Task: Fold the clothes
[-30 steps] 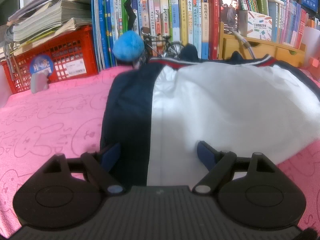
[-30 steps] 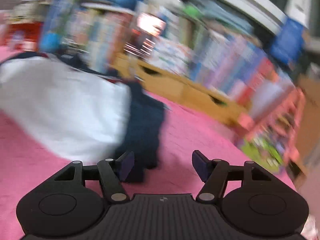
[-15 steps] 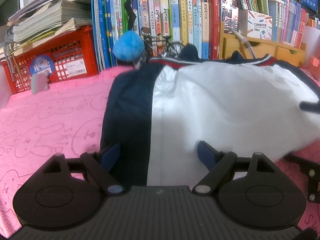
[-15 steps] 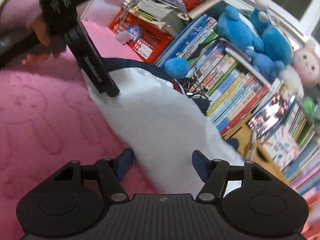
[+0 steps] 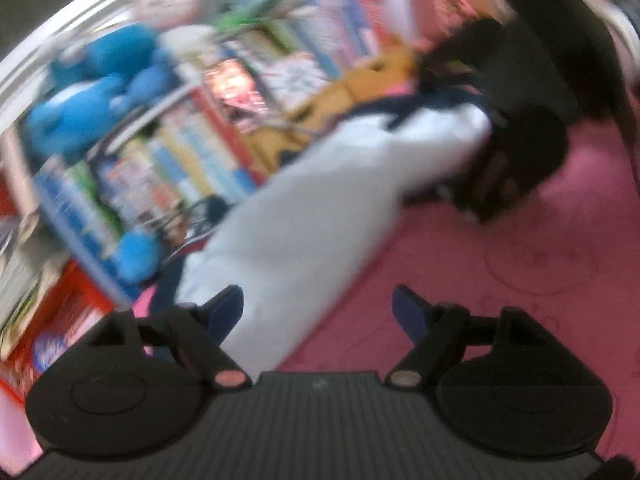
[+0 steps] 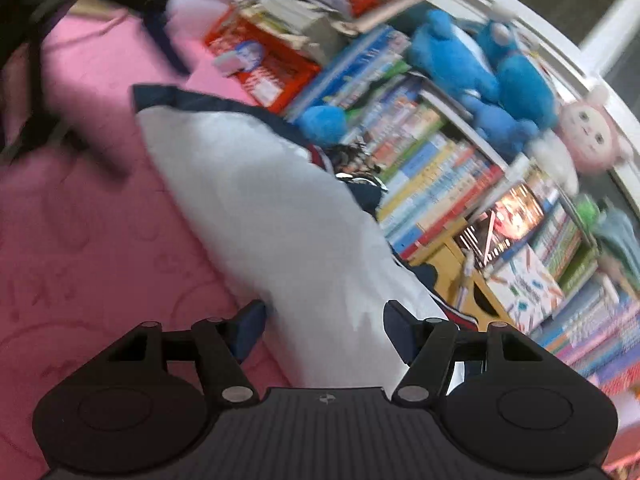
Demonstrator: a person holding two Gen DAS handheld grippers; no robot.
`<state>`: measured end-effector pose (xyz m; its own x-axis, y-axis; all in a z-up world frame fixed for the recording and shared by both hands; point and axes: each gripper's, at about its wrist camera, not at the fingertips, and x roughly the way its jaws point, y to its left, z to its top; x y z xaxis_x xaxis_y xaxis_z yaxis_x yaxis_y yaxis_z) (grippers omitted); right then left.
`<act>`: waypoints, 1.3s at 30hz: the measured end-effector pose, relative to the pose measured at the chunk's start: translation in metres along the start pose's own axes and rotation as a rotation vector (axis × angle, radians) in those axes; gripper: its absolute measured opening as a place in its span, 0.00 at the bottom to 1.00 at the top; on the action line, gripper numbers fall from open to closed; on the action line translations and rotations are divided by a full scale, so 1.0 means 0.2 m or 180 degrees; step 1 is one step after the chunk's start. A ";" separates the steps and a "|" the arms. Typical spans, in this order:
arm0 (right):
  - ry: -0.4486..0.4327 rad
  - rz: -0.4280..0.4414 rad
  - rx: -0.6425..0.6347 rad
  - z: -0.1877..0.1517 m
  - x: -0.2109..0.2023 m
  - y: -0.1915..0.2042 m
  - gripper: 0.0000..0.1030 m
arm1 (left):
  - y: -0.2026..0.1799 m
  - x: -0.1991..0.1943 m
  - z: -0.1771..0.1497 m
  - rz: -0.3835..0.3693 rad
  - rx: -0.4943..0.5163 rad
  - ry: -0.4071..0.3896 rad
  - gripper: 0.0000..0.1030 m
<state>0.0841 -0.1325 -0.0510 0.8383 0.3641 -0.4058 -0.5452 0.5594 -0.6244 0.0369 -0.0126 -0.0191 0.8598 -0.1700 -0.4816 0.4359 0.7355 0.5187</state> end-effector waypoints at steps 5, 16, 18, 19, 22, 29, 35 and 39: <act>-0.0033 0.0023 0.0047 0.01 0.00 0.00 0.63 | -0.03 0.23 0.06 0.0039 0.0005 0.0207 0.16; 0.0068 0.0111 -0.0468 0.01 0.10 0.12 0.34 | 0.03 0.27 0.11 0.0024 0.0089 0.0258 0.36; 0.0080 0.0111 -0.0505 0.02 0.13 0.13 0.33 | -0.01 0.29 0.10 0.0078 0.0345 0.0261 0.46; 0.0073 0.0111 -0.0525 0.02 0.13 0.13 0.33 | -0.03 0.30 0.11 0.0091 0.0430 0.0224 0.47; 0.0038 0.0111 -0.0588 0.02 0.13 0.13 0.32 | -0.07 0.31 0.13 0.0099 0.0667 0.0122 0.54; -0.0116 0.0097 -0.0551 0.01 0.10 0.10 0.29 | -0.07 0.38 0.21 0.0109 0.0590 0.0105 0.15; 0.0106 -0.0044 -0.1006 -0.07 0.18 0.13 0.12 | 0.00 0.37 0.12 0.0019 0.0778 0.0540 0.07; 0.0449 -0.0290 -0.1232 -0.28 0.21 -0.02 0.08 | 0.12 0.30 0.03 0.0070 0.0613 0.0718 0.08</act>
<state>0.1219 -0.1607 -0.1022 0.8895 0.2056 -0.4080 -0.4511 0.2538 -0.8556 0.1009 -0.0098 -0.0309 0.7981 0.0104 -0.6024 0.4788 0.5959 0.6447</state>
